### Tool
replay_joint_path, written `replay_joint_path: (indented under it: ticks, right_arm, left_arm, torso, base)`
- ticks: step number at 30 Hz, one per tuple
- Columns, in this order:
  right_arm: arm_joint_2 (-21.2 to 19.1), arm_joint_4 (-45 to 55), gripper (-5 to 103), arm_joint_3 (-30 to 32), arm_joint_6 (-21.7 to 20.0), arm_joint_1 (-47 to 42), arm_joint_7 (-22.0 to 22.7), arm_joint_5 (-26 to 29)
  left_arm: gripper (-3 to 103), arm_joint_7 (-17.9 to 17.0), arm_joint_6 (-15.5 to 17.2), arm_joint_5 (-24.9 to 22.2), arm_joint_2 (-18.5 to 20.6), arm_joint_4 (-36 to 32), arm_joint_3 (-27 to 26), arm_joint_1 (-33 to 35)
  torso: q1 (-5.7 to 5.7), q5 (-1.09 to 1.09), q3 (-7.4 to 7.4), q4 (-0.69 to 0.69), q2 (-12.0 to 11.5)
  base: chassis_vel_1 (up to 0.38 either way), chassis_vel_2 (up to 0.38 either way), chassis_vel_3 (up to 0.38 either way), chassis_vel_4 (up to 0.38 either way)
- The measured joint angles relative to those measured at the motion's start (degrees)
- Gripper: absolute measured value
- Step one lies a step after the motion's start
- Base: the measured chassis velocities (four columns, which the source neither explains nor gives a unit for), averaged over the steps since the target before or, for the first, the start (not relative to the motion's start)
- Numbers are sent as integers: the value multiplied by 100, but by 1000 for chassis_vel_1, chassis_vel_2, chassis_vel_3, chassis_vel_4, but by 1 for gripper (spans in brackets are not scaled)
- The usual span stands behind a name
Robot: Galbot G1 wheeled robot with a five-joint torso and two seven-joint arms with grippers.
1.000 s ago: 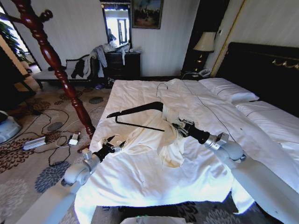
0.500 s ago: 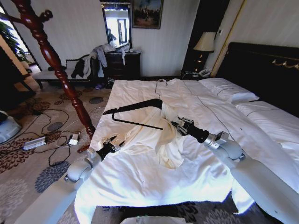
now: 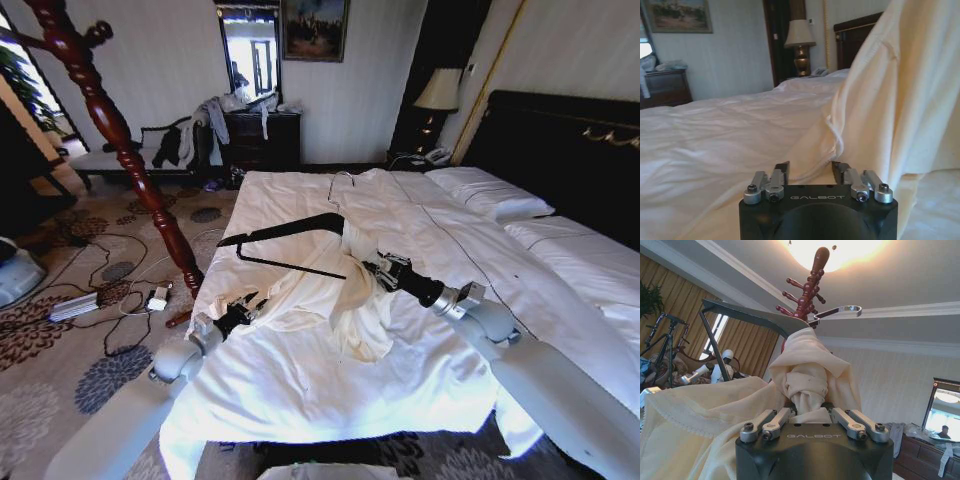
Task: Pick up the clothes from the bed and hang them on the clothes hanger.
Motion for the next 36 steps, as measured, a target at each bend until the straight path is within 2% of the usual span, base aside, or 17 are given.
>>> replay_joint_path:
  ticks: [1,4,5,8,10,12,14,16,19,22,23,25,29,33,36]
  right_arm:
    - [-3,0,20,0,-1,7,0,5]
    - [-6,1,20,0,-4,18,0,22]
    - [-6,1,20,0,-4,18,0,22]
    - [4,13,20,-22,-5,21,0,24]
    - [5,19,20,-28,-5,23,0,24]
    - [6,27,20,-31,-8,27,0,25]
    - [8,28,20,-31,-10,27,0,27]
    - [9,29,20,-31,-10,27,0,28]
    - [18,42,20,-33,-25,27,35,36]
    - [18,54,20,-34,-34,27,53,46]
    - [14,66,20,-34,-40,28,65,56]
    - [10,81,20,-34,-45,28,73,63]
    - [2,120,20,-33,-54,19,103,73]
    - [26,123,20,-33,-55,-25,151,24]
    - [72,116,20,-64,-55,-67,301,-70]
  left_arm:
    - [53,32,-19,23,14,1,27,-13]
    - [68,92,-87,99,92,5,86,-50]
    - [68,92,-87,99,92,5,86,-50]
    - [78,108,-111,119,109,18,108,-93]
    - [78,118,-112,119,104,18,112,-104]
    - [74,150,-117,121,94,8,116,-112]
    - [64,164,-135,129,94,1,114,-109]
    - [64,166,-140,130,94,1,111,-106]
    - [48,177,-167,127,100,1,66,-82]
    - [43,182,-167,123,109,7,45,-81]
    - [32,183,-161,118,115,17,28,-81]
    - [32,185,-152,114,115,28,8,-81]
    - [10,185,-108,83,108,43,-102,-86]
    - [2,178,-81,-125,190,-51,-223,-124]
    - [0,183,-57,-353,345,-201,-337,-167]
  torso:
    - [0,0,0,0,0]
    - [0,0,0,1,0]
    - [0,0,0,1,0]
    - [0,0,0,1,0]
    - [0,0,0,1,0]
    - [0,0,0,0,0]
    - [0,0,0,0,0]
    - [0,0,0,1,0]
    - [0,0,0,1,0]
    - [0,0,0,1,0]
    - [0,0,0,1,0]
    - [0,0,0,1,0]
    - [0,0,-1,1,0]
    - [0,-1,0,0,0]
    - [0,-1,0,1,0]
  base:
    - [0,0,0,0]
    - [0,0,0,0]
    - [0,0,0,0]
    - [0,0,0,0]
    - [0,0,0,0]
    - [0,0,0,0]
    - [0,0,0,0]
    - [0,0,0,0]
    - [0,0,0,0]
    - [0,0,0,0]
    - [0,0,0,0]
    - [0,0,0,0]
    - [0,0,0,0]
    - [0,0,0,0]
    - [0,0,0,0]
